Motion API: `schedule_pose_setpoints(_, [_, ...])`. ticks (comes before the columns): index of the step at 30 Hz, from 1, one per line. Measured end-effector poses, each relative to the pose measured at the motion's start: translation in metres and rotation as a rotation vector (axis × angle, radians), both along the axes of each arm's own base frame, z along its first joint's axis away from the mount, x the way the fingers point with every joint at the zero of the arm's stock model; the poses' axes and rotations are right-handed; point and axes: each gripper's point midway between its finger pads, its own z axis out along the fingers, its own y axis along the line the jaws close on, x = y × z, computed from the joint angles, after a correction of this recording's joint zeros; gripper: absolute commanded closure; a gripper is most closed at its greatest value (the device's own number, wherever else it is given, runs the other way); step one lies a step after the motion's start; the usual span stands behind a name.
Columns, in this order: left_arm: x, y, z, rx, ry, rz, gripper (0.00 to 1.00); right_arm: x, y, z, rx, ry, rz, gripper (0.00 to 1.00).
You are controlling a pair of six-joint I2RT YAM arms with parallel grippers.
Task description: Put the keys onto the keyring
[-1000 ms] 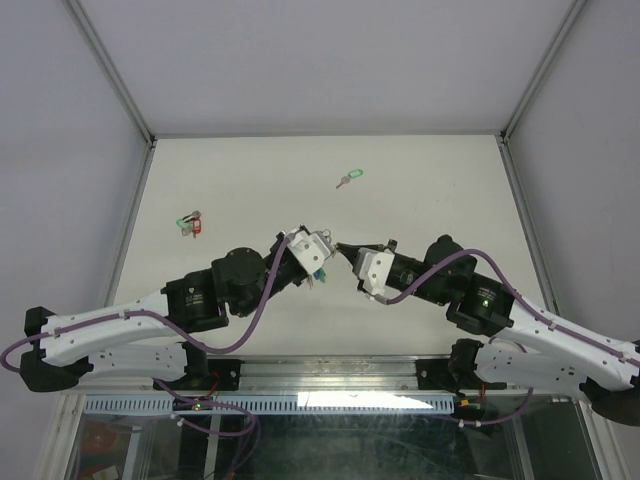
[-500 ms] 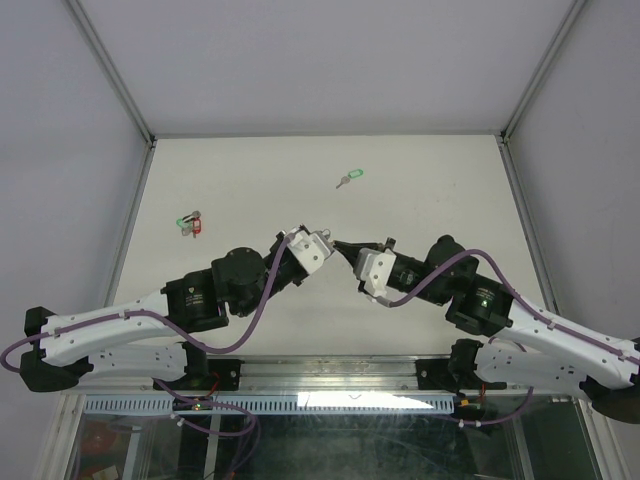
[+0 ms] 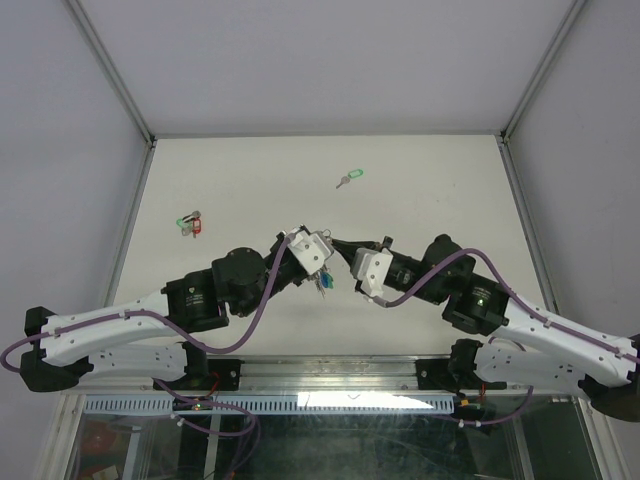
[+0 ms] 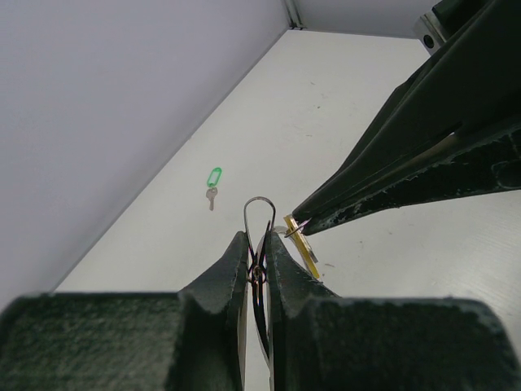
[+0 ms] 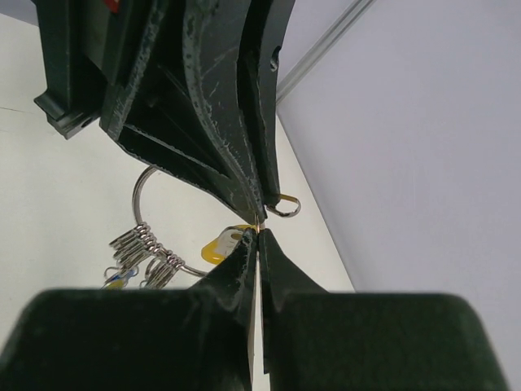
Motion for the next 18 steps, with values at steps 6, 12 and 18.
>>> schedule_pose_setpoints(6, [0.0000, 0.0000, -0.0001, 0.000, 0.000, 0.000, 1.00, 0.0020, 0.0007, 0.0049, 0.015, -0.015, -0.007, 1.00])
schedule_pose_setpoints(12, [0.0001, -0.0004, -0.0006, 0.002, 0.001, 0.000, 1.00, 0.0034, 0.0003, 0.0073, 0.024, -0.019, -0.015, 1.00])
schedule_pose_setpoints(18, [0.0003, -0.0011, -0.0015, 0.005, 0.001, 0.000, 1.00, 0.0043, 0.0025, 0.0041, 0.013, -0.017, -0.016, 1.00])
